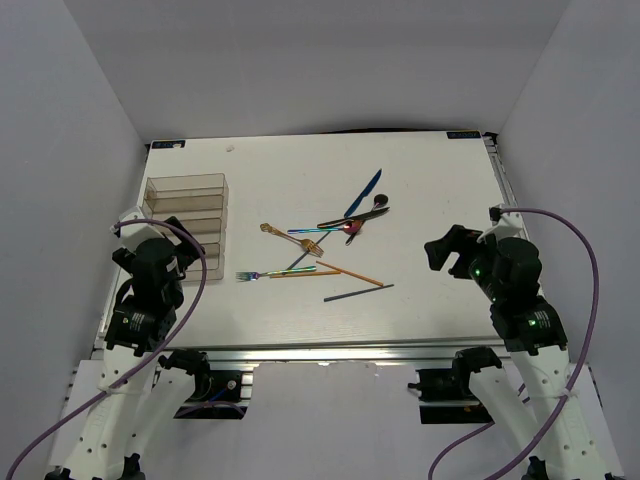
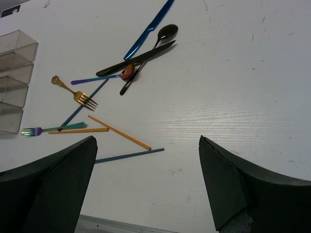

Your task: Sort the eating utensils into containers

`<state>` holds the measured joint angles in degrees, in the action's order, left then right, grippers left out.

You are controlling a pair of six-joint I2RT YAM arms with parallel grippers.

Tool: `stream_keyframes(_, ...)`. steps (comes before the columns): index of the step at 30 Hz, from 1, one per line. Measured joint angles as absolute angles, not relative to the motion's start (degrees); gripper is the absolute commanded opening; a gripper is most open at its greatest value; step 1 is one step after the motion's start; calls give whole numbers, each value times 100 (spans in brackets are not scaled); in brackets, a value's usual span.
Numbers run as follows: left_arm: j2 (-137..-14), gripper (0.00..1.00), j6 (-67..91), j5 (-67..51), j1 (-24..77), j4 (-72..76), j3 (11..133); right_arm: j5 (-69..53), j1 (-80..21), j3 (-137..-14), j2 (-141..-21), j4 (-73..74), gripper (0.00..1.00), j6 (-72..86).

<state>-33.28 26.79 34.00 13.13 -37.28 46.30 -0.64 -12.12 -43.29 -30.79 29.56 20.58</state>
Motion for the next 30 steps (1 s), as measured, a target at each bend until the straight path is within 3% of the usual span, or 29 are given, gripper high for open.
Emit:
stream_keyframes(7, -3326, 98, 2679, 3400, 1313, -3728, 4630, -364, -1212, -4206, -3111, 2630, 89, 2104)
stream_keyframes(13, -3326, 98, 2679, 3380, 1313, -3726, 4630, -1503, -1216, -3505, -3382, 1518, 89, 2167)
stream_keyframes(18, -3332, 98, 2679, 3361, 1313, -3723, 4630, -1505, -2272, -3857, -5540, 1079, 89, 1671)
stream_keyframes(24, -3435, 98, 2674, 3319, 1313, -3721, 4628, -593, -3667, -5352, -8250, 1706, 72, 578)
stream_keyframes(29, -3474, 98, 2668, 3256, 1313, -3721, 4619, -97, -3979, -6082, -9671, 2130, 46, -235)
stream_keyframes(30, -3474, 98, 2663, 3249, 1313, -3721, 4619, -64, -3981, -6112, -9732, 2152, 46, -242)
